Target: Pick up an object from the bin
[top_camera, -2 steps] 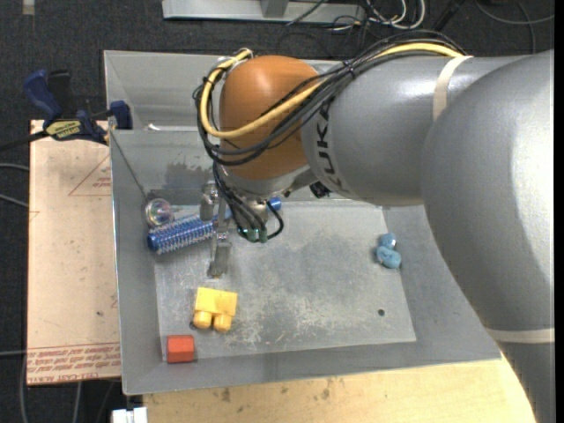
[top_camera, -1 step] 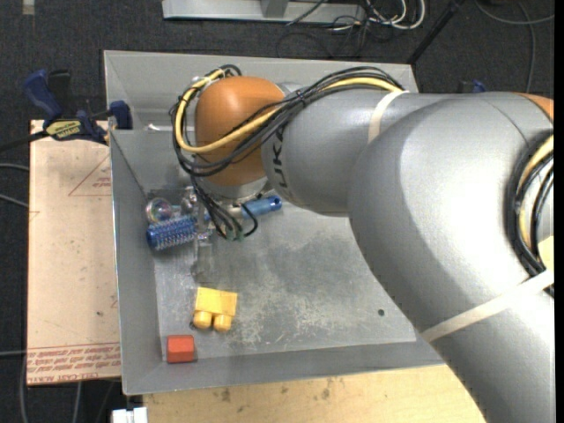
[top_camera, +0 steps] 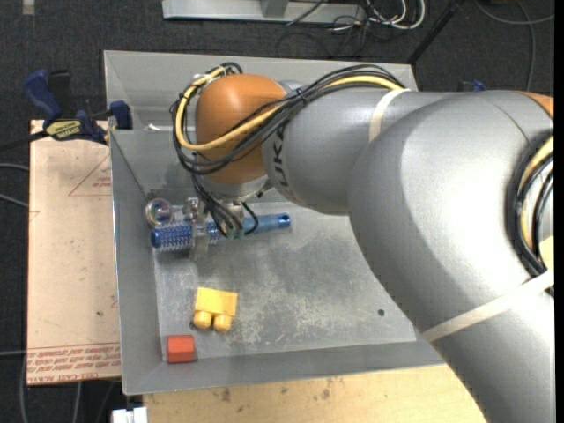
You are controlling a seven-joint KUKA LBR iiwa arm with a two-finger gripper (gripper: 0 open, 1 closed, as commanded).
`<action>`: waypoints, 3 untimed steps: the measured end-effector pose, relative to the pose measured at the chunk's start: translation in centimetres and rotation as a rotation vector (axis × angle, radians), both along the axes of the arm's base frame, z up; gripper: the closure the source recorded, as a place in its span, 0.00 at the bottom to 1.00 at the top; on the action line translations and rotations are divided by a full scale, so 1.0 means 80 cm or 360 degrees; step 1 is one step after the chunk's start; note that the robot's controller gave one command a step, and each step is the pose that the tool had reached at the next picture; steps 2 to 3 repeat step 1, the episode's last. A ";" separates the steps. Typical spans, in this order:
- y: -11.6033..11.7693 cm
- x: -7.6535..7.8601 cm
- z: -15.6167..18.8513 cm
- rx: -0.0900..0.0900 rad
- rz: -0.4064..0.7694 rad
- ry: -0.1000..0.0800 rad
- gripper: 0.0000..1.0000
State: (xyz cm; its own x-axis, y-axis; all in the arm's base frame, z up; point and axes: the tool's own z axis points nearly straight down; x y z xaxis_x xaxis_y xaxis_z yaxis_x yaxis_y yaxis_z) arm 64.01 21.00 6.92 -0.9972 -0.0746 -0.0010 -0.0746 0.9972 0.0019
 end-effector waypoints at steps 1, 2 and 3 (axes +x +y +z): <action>-0.005 -0.040 0.182 0.0004 -0.0004 -0.0011 1.00; -0.005 -0.040 0.182 0.0004 -0.0004 -0.0011 1.00; -0.005 -0.040 0.182 0.0004 -0.0004 -0.0011 1.00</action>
Offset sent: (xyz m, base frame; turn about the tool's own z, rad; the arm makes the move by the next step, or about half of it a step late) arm -0.0331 -0.0048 0.1414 0.0038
